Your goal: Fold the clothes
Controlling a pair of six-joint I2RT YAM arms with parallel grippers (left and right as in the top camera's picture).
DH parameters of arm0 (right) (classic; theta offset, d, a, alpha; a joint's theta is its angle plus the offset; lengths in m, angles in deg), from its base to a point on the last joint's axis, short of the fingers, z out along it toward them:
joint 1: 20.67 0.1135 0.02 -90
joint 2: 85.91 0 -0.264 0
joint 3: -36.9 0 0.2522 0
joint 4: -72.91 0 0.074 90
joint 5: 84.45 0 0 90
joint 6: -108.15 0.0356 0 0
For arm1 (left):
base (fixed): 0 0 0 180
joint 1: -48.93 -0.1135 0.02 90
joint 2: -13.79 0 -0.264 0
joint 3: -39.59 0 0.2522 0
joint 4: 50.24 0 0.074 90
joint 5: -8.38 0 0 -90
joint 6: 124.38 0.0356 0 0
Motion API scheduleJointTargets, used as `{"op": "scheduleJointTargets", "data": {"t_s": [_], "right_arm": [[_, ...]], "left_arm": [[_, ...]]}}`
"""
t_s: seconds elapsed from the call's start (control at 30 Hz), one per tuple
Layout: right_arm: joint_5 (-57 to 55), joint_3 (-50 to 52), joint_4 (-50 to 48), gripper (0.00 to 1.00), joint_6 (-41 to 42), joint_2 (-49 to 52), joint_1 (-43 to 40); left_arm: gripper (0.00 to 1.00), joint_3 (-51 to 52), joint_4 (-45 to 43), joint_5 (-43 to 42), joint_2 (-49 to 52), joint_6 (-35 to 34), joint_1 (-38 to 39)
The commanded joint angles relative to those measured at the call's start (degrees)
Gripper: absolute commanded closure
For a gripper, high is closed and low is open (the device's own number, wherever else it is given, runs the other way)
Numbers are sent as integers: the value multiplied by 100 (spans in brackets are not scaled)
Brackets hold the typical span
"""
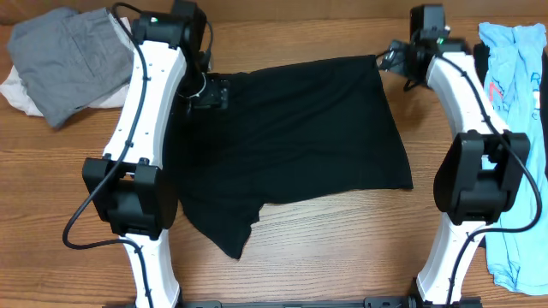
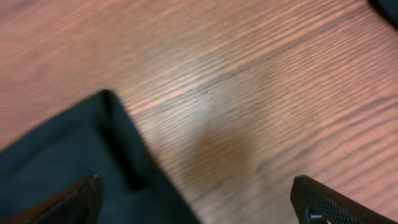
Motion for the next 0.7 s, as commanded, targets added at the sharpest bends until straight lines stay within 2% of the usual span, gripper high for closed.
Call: {"op": "scheduleJointTargets", "data": {"t_s": [0.0, 0.17, 0.23, 0.33, 0.43, 0.47, 0.53, 0.57, 0.63, 0.67], "right_arm": [[551, -632, 546, 1, 118, -514, 17], [1196, -767, 1381, 6, 118, -1213, 17], [1292, -767, 1615, 7, 118, -1510, 17], [1285, -767, 2164, 7, 116, -1902, 17], [1261, -767, 2796, 11, 114, -2100, 17], [1261, -767, 2959, 22, 114, -2111, 17], [1239, -748, 3220, 65, 111, -2111, 17], [1207, -697, 3276, 81, 111, -2111, 17], [1198, -603, 3335, 92, 111, -2111, 17], [1198, -544, 3340, 92, 114, -2111, 17]], "left_arm": [[23, 22, 48, 57, -549, -20, 181], [25, 22, 404, 33, -1300, -63, 382], [32, 22, 608, -4, -1515, -63, 485], [68, 219, 619, -348, -1749, -63, 754], [78, 673, 619, -546, -1862, -94, 1191], [81, 876, 619, -503, -1880, -168, 1353], [90, 1335, 621, -291, -1891, -422, 1650], [95, 1593, 621, -149, -1893, -562, 1790], [96, 2149, 621, 72, -1930, -874, 2022], [96, 2426, 621, 98, -1963, -986, 2116]]}}
